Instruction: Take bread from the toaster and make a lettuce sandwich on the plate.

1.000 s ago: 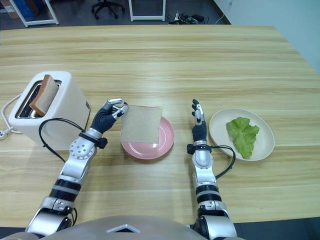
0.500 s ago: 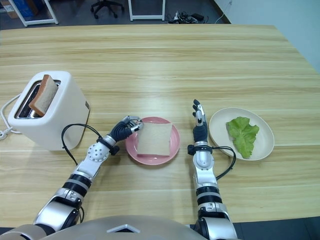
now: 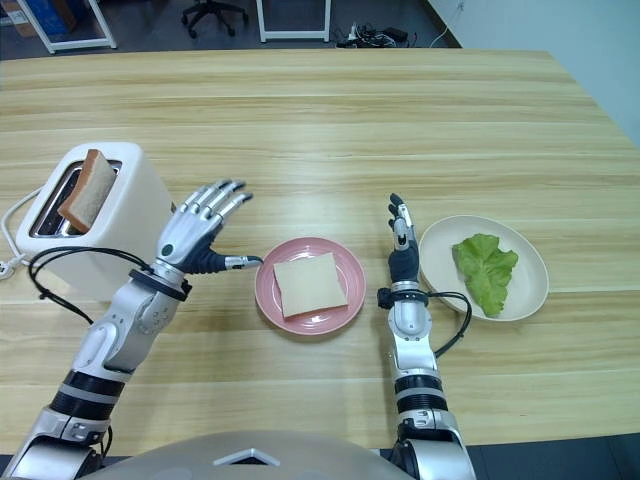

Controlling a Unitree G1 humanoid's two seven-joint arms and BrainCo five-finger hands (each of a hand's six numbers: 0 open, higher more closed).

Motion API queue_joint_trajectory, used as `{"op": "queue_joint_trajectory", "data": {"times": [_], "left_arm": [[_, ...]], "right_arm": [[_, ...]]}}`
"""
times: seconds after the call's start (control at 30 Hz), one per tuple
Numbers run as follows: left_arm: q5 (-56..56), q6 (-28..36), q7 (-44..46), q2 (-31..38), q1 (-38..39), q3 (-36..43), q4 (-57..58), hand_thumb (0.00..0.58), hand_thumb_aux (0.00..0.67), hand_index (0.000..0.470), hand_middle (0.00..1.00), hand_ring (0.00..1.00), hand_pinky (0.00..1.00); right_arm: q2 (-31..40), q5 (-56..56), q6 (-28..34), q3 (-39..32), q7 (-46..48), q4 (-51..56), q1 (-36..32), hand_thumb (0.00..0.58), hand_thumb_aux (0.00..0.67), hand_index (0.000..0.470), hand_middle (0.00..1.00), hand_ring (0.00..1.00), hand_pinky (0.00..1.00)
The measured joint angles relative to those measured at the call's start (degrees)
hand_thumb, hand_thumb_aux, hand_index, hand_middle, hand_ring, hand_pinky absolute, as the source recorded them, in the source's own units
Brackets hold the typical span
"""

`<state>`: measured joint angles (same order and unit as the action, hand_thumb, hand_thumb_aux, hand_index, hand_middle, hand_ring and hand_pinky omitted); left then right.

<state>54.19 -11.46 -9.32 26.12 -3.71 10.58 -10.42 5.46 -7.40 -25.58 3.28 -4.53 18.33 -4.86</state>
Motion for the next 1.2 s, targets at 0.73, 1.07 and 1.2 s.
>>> {"op": "queue_joint_trajectory", "data": {"times": [0.73,1.07,1.2], "left_arm": [[-22.43,-7.89,-6.71,-14.24,8.19,1.23,13.79,0.0,0.0,0.0,0.0,0.0,0.0],[-21.61,-7.79,-6.96,-14.25,8.21,1.31,14.25,0.0,0.0,0.0,0.0,0.0,0.0],[-21.4,-7.39,-7.38,-14.36,8.28,1.44,14.28,0.0,0.0,0.0,0.0,0.0,0.0]], "right_arm": [[35.6,-47.95,16.16,-0.24,-23.6,19.56,-1.79,0.288,0.194,0.136,0.0,0.0,0.0],[36.59,-44.29,15.12,-8.09,-27.08,27.83,-4.46,0.374,0.271,0.19,0.0,0.0,0.0],[37.62,-43.85,15.39,-9.98,-26.9,26.74,-4.43,0.41,0.307,0.216,0.0,0.0,0.0]]}}
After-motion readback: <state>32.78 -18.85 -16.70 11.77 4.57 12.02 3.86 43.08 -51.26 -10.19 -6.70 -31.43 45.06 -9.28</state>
